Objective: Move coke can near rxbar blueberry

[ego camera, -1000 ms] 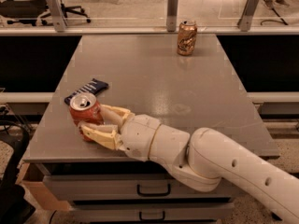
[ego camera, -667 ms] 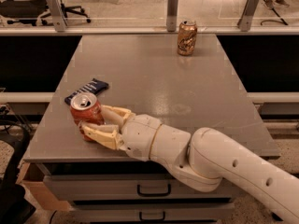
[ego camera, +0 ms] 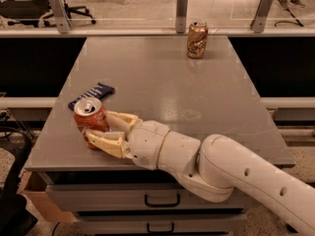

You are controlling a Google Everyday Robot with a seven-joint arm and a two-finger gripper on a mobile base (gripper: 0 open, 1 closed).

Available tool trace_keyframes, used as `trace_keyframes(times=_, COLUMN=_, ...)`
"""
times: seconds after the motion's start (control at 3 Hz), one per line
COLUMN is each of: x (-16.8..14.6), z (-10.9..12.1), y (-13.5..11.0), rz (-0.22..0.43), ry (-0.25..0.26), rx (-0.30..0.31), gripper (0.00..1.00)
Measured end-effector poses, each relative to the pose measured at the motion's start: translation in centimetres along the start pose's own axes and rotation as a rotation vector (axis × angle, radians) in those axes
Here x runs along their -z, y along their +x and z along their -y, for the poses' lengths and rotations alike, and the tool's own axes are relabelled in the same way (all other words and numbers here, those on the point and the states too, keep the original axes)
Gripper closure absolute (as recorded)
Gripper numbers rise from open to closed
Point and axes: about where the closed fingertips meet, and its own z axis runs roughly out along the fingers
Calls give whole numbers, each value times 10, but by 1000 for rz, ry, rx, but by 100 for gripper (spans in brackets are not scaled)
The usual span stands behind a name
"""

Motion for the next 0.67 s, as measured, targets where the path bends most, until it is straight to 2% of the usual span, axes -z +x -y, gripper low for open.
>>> trace_keyframes(times=0.33, x=-1, z=-1, y=-1, rz=0, ry=-3, rx=1, gripper=13)
trace_keyframes(times=0.67, x=-2, z=-2, y=-1, rz=0, ry=-6, rx=2, gripper=0)
